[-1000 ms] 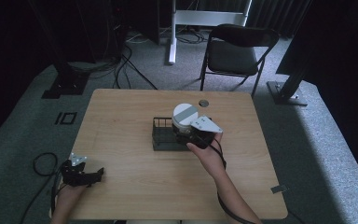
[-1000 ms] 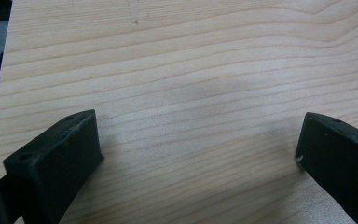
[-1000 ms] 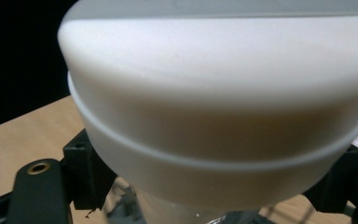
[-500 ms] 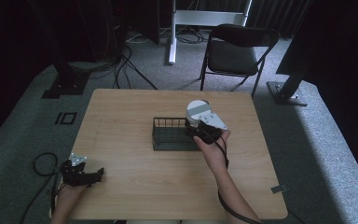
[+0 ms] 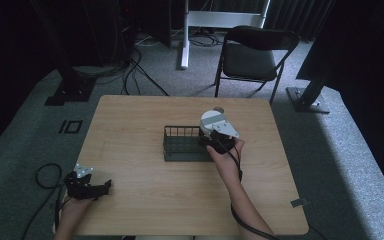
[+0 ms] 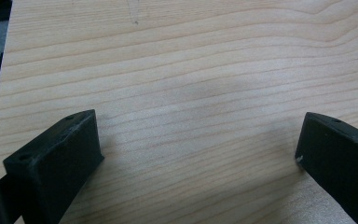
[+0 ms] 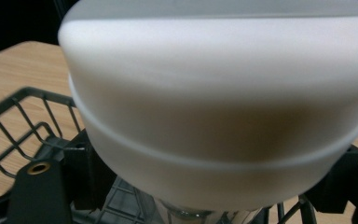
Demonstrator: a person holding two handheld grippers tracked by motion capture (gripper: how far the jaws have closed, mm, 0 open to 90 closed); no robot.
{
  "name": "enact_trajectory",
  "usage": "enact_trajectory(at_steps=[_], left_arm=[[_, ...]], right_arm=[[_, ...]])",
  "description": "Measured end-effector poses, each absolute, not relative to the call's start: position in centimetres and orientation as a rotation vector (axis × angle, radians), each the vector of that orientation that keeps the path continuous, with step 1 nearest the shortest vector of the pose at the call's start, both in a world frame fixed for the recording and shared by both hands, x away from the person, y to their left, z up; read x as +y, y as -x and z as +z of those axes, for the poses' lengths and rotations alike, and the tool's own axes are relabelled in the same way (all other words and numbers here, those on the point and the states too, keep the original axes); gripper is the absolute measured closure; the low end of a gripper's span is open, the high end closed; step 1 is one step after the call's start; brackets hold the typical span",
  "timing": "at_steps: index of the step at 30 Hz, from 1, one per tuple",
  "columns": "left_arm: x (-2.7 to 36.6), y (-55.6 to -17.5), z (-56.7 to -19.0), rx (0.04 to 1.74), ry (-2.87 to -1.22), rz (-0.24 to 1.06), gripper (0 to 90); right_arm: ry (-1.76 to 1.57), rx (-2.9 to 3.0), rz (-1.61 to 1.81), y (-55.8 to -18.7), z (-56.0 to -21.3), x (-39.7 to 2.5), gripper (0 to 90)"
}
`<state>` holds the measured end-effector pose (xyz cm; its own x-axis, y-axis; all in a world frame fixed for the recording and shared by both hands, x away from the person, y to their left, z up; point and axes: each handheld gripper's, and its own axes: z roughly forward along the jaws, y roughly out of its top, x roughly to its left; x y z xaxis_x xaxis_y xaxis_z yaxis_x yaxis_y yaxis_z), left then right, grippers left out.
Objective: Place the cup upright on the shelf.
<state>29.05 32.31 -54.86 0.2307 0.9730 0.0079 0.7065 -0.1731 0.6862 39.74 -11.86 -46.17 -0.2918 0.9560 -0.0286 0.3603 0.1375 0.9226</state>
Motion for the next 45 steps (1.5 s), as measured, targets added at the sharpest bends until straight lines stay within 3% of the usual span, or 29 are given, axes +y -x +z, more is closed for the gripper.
enact_trajectory(at_steps=[45], left_arm=[[32.3, -29.0, -54.9, 1.537, -1.95, 0.62, 0.2]], right_arm=[[-1.36, 1.773, 1.093, -39.9, -48.9, -10.7, 18.1]])
